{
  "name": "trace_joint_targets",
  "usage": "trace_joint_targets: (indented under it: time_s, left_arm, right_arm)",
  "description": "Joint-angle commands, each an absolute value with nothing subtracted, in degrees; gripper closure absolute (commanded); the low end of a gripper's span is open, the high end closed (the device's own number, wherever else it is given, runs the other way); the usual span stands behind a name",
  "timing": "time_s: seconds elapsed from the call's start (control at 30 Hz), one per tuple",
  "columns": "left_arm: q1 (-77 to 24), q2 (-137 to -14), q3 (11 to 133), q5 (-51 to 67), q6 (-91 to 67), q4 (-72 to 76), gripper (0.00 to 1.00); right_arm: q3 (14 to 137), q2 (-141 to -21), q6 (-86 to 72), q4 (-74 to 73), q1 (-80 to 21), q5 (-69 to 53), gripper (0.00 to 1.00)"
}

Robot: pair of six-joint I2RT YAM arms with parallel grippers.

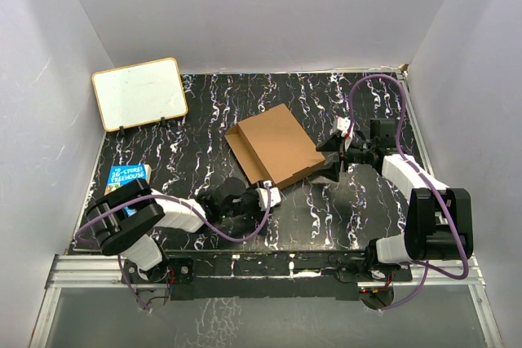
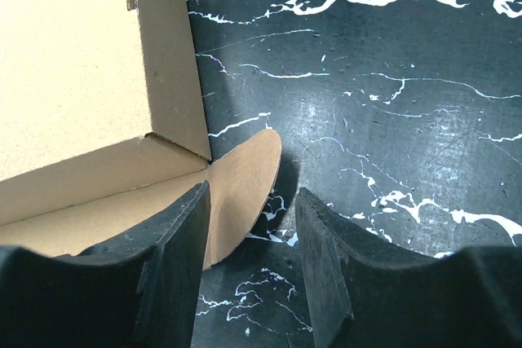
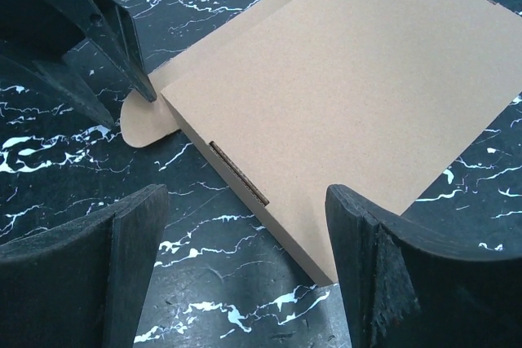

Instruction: Fold the paper box

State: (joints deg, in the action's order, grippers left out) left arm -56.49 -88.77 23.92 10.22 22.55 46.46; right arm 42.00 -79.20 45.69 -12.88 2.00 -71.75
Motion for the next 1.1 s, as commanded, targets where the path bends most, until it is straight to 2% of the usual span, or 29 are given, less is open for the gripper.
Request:
trace_joint_targets:
  time_s: [0.0, 0.2, 0.53, 0.7, 1.07]
  left_arm:
    - [-56.69, -89.68, 26.04, 10.24, 22.76, 48.57, 0.56]
    - [-56.69, -90.92, 26.52, 10.43, 22.39, 49.34, 0.57]
    - [-56.7, -92.44, 26.89, 10.33, 21.03, 50.42, 0.64]
    - [-56.69, -92.73, 26.76, 10.28, 20.49, 50.66, 0.74]
    - [-56.73, -93.01, 26.33, 9.82, 19.43, 51.39, 0.87]
  right_arm:
    - [42.8, -79.45, 42.87, -8.04, 2.46, -73.05, 0.17]
    - [42.41, -79.62, 36.85, -4.14, 2.55, -71.31, 0.17]
    - [42.54, -83.32, 13.73, 6.71, 2.64, -62.64, 0.18]
    - [43.76, -86.13, 6.02, 8.1, 2.85, -57.98, 0.18]
    - [44.04, -87.68, 2.04, 9.21, 3.4, -56.0, 0.18]
